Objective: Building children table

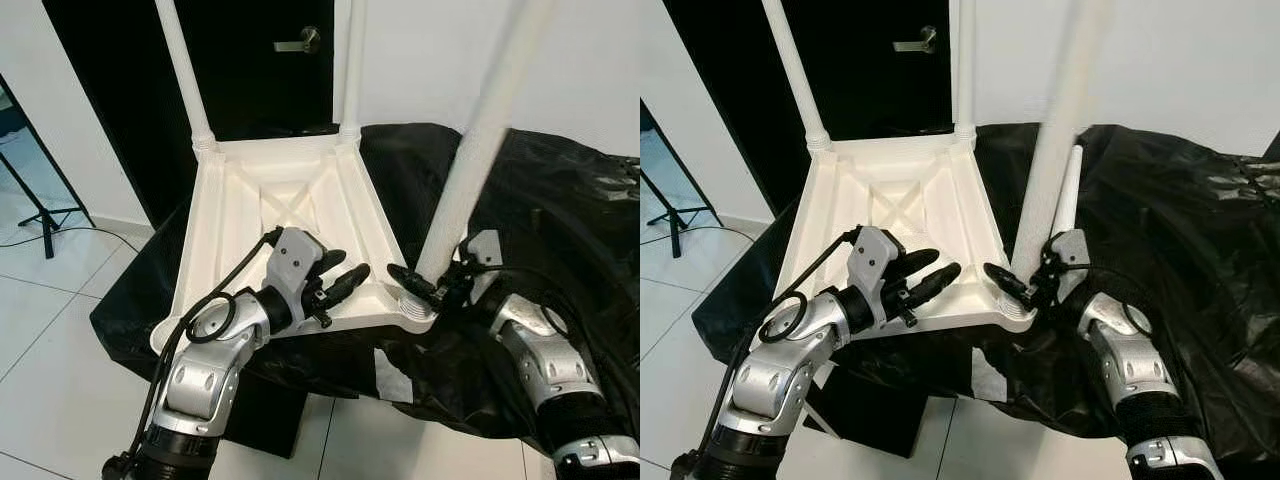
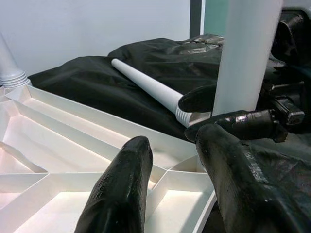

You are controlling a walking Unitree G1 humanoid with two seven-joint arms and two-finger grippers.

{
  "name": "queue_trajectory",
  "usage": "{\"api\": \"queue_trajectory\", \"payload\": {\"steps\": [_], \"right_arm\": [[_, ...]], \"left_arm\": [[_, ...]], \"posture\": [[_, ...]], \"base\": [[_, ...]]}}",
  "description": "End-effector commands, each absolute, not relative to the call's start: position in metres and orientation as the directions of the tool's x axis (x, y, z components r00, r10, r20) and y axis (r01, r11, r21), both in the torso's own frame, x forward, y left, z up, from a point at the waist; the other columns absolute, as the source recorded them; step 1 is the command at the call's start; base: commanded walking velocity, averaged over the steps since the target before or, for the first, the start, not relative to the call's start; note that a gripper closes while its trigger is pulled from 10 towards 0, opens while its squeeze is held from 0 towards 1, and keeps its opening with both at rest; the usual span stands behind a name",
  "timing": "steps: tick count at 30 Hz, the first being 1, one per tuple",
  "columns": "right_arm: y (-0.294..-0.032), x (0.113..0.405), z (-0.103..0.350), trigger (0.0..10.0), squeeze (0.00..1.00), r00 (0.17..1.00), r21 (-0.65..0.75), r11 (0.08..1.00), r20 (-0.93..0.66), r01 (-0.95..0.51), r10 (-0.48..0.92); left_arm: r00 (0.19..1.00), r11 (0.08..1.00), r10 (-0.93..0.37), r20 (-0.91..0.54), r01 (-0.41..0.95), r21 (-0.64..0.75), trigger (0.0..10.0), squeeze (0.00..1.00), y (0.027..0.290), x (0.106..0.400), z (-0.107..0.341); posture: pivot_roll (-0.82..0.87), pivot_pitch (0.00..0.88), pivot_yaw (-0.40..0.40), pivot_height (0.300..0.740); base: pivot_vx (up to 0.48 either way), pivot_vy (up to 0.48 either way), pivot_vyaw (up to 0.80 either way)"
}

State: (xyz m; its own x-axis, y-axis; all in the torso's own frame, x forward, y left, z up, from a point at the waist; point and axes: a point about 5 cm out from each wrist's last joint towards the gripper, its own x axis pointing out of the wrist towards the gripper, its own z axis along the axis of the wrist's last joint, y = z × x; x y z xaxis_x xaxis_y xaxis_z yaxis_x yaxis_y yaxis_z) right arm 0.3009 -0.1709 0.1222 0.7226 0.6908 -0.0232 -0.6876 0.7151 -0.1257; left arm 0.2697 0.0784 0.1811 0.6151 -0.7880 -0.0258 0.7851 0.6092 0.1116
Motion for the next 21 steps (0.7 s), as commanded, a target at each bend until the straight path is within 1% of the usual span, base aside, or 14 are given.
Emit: {"api": "queue_trajectory", "payload": {"steps": [1,3,10,12,13,15,19,20,21], "right_arm": [[-0.1638,0.281,0.0743,10.0,0.0,0.678,-0.069,0.684,-0.237,-0.727,0.696],[-0.1627,0.2792,0.0735,10.0,0.0,0.676,-0.094,0.677,-0.242,-0.73,0.696],[-0.1584,0.2736,0.0701,10.0,0.0,0.675,-0.118,0.669,-0.237,-0.734,0.699],[-0.1587,0.2738,0.0689,10.0,0.0,0.689,-0.051,0.696,-0.212,-0.716,0.693],[-0.1587,0.2738,0.0689,10.0,0.0,0.689,-0.051,0.696,-0.212,-0.716,0.693],[-0.1607,0.2747,0.0678,10.0,0.0,0.709,0.012,0.724,-0.193,-0.689,0.678],[-0.1626,0.2767,0.069,10.0,0.0,0.737,0.059,0.754,-0.179,-0.654,0.652],[-0.1632,0.2784,0.0709,10.0,0.0,0.754,0.092,0.77,-0.163,-0.631,0.637],[-0.1639,0.2804,0.0729,10.0,0.0,0.775,0.079,0.79,-0.155,-0.608,0.612]], "left_arm": [[0.665,0.659,-0.747,-0.013,0.743,0.117,10.0,0.0,0.0807,0.2719,0.1852],[0.666,0.66,-0.746,-0.012,0.742,0.117,10.0,0.0,0.0808,0.2721,0.1853],[0.663,0.657,-0.749,-0.01,0.744,0.12,10.0,0.0,0.0807,0.2733,0.1861],[0.661,0.655,-0.75,-0.011,0.746,0.12,10.0,0.0,0.0806,0.2736,0.1864],[0.661,0.655,-0.75,-0.011,0.746,0.12,10.0,0.0,0.0806,0.2736,0.1864],[0.66,0.654,-0.751,-0.011,0.746,0.121,10.0,0.0,0.0803,0.2734,0.1864],[0.66,0.654,-0.751,-0.012,0.747,0.122,10.0,0.0,0.0803,0.2729,0.1863],[0.661,0.655,-0.751,-0.011,0.746,0.121,10.0,0.0,0.0805,0.2727,0.1864],[0.663,0.657,-0.749,-0.01,0.744,0.122,10.0,0.0,0.081,0.2726,0.1864]], "posture": [[0.06,0.0,0.019,0.74],[0.05,0.0,0.021,0.74],[0.05,0.0,0.027,0.74],[0.05,0.0,0.028,0.74],[0.05,0.0,0.028,0.74],[0.05,0.0,0.027,0.74],[0.05,0.0,0.024,0.74],[0.05,0.0,0.024,0.74],[0.05,0.0,0.022,0.74]], "base": [[0.0,0.0,0.0],[0.0,0.0,0.0],[0.0,0.0,0.0],[0.0,0.0,0.0],[0.0,0.0,0.0],[0.0,0.0,0.0],[0.0,0.0,0.0],[0.0,0.0,0.0],[0.0,0.0,0.0]]}}
